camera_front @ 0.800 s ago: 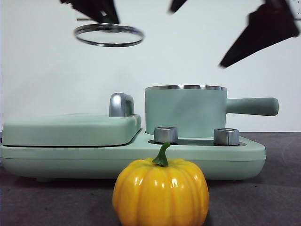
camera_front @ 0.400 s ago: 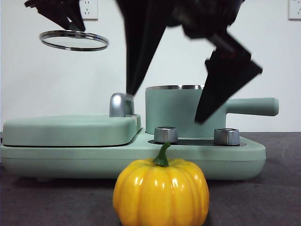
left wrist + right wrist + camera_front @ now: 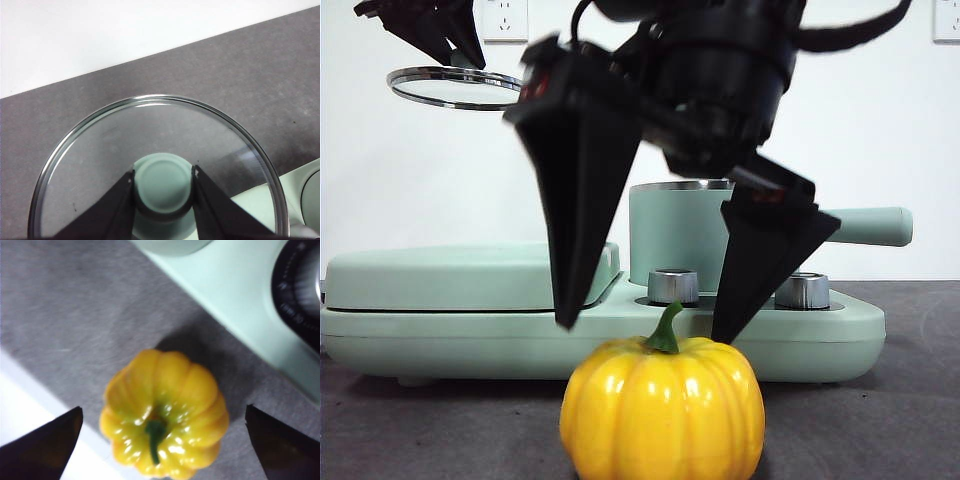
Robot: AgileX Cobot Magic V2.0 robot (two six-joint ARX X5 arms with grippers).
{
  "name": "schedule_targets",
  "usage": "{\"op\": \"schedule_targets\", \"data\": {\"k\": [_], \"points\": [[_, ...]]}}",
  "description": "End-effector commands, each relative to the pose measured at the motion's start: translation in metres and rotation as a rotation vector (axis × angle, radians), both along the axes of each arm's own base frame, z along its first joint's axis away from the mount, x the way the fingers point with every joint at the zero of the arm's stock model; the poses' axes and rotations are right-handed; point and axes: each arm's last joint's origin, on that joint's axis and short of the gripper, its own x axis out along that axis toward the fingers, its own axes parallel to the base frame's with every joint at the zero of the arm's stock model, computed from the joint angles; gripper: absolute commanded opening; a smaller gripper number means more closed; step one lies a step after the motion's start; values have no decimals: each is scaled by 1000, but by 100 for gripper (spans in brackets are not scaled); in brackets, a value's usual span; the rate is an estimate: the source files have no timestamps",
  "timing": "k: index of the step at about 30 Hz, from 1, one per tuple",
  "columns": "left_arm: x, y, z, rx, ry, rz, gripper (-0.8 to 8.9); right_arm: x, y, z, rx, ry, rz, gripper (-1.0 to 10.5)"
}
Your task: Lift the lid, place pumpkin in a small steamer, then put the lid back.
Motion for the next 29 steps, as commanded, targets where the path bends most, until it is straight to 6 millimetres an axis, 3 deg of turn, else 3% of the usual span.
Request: {"op": "schedule_targets", "data": {"k": [1, 14, 20, 25, 29], "points": [[-4, 0, 18, -18, -75, -4, 15, 0, 11, -7, -21, -12, 15, 518], [-4, 0, 18, -20, -74, -8, 15, -1, 22, -41, -115, 52, 45, 516], [-4, 0, 18, -20, -74, -8, 15, -1, 23, -43, -125, 59, 48, 308], [-4, 0, 18, -20, -74, -8, 15, 3, 22, -32, -143, 74, 42, 303], [-4, 0, 18, -20, -74, -8, 15, 13, 22, -4, -162, 81, 53, 303]]}}
